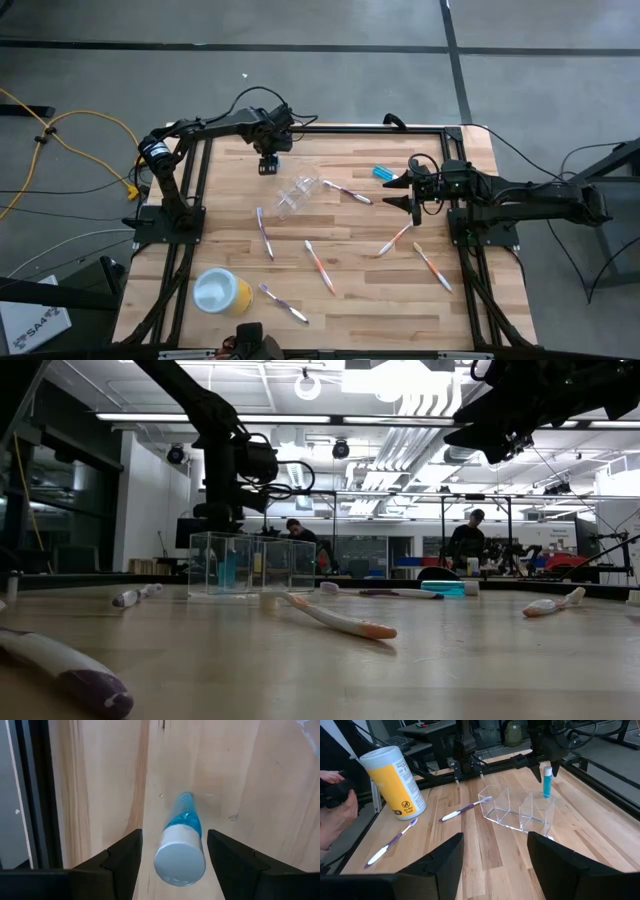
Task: Pick & Place toothbrushing station
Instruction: Put the left blue mouthwash into the transparent organizer
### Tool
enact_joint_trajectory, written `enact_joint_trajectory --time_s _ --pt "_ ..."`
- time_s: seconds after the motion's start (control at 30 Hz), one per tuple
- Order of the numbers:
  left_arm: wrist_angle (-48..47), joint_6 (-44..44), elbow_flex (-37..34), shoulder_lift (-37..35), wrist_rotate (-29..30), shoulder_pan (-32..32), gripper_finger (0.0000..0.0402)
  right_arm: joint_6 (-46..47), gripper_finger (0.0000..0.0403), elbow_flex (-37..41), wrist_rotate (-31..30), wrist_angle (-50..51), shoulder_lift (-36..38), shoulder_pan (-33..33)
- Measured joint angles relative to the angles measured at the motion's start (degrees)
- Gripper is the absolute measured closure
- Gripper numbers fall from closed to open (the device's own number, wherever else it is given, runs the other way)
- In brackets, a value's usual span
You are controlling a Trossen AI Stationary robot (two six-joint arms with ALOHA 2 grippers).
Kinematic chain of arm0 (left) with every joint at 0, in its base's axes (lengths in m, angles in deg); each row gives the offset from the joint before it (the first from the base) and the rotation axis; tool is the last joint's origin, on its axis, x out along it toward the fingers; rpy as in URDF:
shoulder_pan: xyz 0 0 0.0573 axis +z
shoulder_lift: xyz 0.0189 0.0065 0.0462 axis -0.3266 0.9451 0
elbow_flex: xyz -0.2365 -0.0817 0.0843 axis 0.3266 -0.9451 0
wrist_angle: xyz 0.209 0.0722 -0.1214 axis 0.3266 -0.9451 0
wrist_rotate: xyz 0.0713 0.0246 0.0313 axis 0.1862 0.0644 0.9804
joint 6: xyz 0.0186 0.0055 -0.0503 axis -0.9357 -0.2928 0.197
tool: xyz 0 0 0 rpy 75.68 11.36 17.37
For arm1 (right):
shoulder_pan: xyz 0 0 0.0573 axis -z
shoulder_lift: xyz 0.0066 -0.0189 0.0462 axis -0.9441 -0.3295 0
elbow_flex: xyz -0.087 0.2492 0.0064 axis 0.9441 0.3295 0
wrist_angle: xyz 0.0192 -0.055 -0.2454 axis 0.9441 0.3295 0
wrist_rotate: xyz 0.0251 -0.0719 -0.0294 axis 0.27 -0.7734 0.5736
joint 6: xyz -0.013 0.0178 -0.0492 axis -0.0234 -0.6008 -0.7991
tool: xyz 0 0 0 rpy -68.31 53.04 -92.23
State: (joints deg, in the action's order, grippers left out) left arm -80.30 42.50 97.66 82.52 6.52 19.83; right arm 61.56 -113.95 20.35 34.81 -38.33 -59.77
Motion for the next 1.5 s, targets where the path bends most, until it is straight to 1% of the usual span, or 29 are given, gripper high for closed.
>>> enact_joint_trajectory --time_s 0.17,0.47,0.83,1.13,1.5 --pt "0.02 0.15 0.0 -0.04 0.0 0.0 0.0189 0.0 0.0192 0.0 0.0 0.0 0.0 0.02" --pt "0.39 0.14 0.0 -0.04 1.05 -0.08 0.0228 -0.01 0.0192 0.01 0.0 0.0 0.0 0.01" --pt "0.57 0.67 0.0 -0.09 1.27 -0.09 0.0261 -0.02 0.0192 0.02 0.0 0.0 0.0 0.01" --pt "0.57 1.92 0.02 -0.15 1.22 -0.09 0.0307 0.0 0.0192 0.02 0.0 0.0 0.0 0.0" --pt "0.57 2.29 0.04 -0.17 0.87 -0.09 0.0311 0.0 0.0192 0.0 0.0 0.0 0.0 0.0"
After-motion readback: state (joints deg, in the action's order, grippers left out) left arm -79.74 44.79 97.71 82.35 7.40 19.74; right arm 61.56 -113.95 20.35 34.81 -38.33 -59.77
